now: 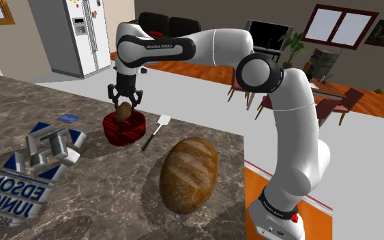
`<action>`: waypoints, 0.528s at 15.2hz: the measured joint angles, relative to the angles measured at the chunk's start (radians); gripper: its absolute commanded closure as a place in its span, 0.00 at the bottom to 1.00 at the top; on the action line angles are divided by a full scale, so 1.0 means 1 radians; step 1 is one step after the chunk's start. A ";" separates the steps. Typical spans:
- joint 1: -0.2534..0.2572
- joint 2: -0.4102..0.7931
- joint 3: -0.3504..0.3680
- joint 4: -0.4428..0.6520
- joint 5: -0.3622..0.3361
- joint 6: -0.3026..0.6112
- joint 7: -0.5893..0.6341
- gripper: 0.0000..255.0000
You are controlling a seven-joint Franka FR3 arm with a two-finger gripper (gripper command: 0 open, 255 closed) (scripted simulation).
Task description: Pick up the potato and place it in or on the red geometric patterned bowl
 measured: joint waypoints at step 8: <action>0.001 0.003 0.000 -0.002 -0.001 0.004 0.001 0.00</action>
